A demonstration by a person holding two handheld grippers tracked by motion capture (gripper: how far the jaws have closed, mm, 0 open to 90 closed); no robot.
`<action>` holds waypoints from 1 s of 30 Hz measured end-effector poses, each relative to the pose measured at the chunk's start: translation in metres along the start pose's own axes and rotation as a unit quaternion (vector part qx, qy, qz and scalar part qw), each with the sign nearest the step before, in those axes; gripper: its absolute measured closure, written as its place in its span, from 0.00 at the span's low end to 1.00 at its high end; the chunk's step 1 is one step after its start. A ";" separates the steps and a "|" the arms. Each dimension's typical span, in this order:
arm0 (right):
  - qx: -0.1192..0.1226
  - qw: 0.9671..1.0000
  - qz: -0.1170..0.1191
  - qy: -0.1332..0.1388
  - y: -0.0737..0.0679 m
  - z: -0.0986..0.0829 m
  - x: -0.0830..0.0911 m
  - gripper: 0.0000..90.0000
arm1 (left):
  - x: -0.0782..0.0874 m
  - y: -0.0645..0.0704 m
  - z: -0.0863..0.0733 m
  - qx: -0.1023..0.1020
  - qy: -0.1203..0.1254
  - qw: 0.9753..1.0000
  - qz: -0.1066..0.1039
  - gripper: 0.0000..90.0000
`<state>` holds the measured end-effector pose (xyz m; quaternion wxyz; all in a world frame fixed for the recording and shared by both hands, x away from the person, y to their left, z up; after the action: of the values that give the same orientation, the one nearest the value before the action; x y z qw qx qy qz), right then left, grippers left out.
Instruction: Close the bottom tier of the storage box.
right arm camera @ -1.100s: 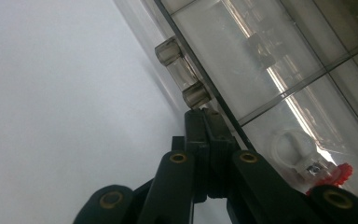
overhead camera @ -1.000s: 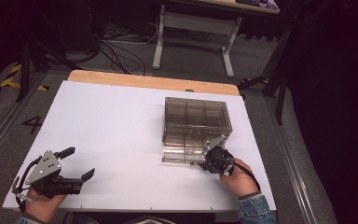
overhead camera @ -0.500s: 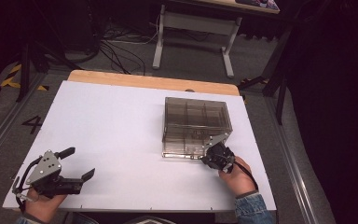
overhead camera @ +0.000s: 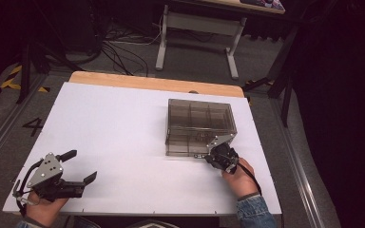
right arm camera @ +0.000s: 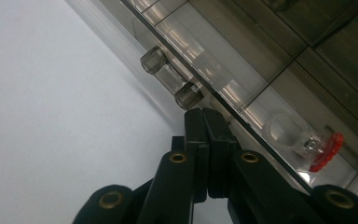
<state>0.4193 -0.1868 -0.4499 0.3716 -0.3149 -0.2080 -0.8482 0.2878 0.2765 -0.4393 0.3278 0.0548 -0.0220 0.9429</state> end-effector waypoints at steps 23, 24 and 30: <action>-0.010 0.999 -0.034 0.028 0.010 0.005 -0.012 1.00 | -0.001 0.000 0.000 -0.006 -0.004 1.000 0.001 0.05; -0.012 0.999 -0.036 0.029 0.010 0.005 -0.013 1.00 | -0.001 0.000 0.000 -0.006 -0.004 1.000 0.001 0.05; -0.013 0.998 -0.048 0.038 0.012 0.007 -0.015 1.00 | -0.002 0.000 0.000 -0.005 -0.004 1.000 0.001 0.05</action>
<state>0.4387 -0.1830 -0.4538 0.3343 -0.2769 -0.1972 -0.8790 0.2892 0.2760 -0.4399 0.3270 0.0571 -0.0287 0.9429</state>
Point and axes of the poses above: each handheld gripper's, and its own axes: x roughly backward along the jaws, z roughly out of its top, y roughly to its right, the point moved 2 cm from there along -x, roughly forward along the jaws, and after that the axes turned 15 degrees about y, right-handed, at the moved point
